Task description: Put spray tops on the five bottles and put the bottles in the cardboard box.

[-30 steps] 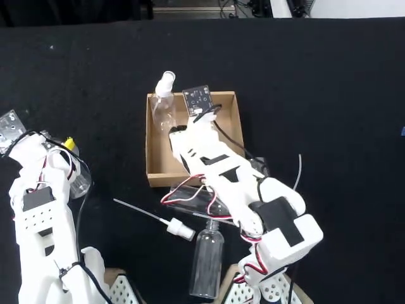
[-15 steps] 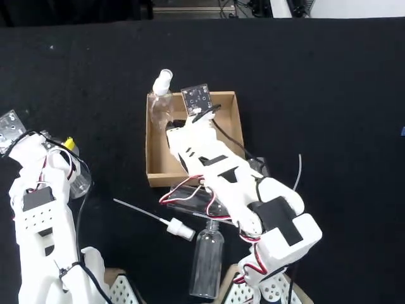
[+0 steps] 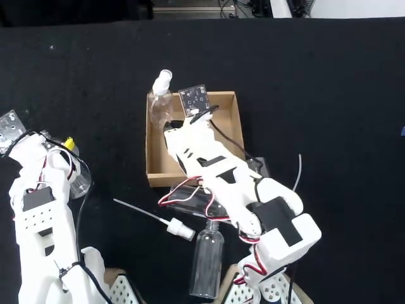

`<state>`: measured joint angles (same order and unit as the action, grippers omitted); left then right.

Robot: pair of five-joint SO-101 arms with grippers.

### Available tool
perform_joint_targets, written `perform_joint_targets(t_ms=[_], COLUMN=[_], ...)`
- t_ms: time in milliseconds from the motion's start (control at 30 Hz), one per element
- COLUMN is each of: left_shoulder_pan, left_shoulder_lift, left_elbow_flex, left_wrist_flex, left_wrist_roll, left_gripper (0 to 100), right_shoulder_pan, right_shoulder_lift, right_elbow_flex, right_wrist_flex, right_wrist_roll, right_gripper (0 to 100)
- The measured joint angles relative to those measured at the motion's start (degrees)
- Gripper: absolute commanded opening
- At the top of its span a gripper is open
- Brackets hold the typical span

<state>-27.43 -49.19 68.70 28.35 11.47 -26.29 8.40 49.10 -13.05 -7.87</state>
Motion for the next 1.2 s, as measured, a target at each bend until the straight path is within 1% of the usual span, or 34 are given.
perform_joint_targets(t_ms=[467,567,767,867,967,1100,1200], left_shoulder_pan=[0.00,0.00,0.00,0.00,0.00,0.00,0.00], left_shoulder_lift=[0.00,0.00,0.00,0.00,0.00,0.00,0.00], left_elbow_flex=[0.00,0.00,0.00,0.00,0.00,0.00,0.00], left_wrist_flex=[0.00,0.00,0.00,0.00,0.00,0.00,0.00], left_wrist_roll=[0.00,0.00,0.00,0.00,0.00,0.00,0.00], left_gripper=[3,3,3,3,3,3,3], right_shoulder_pan=[0.00,0.00,0.00,0.18,3.87,12.13,15.38], right_shoulder_lift=[-0.70,-6.33,-21.01,-29.01,-37.36,-47.56,-52.84], right_elbow_flex=[0.00,2.11,11.25,12.13,11.52,4.48,-0.97], right_wrist_flex=[0.00,0.00,0.88,8.35,22.42,44.92,59.43], right_wrist_roll=[0.00,0.00,0.00,0.00,0.26,7.56,13.27], right_gripper=[1.2,1.2,1.2,1.2,1.2,1.2,3.0])
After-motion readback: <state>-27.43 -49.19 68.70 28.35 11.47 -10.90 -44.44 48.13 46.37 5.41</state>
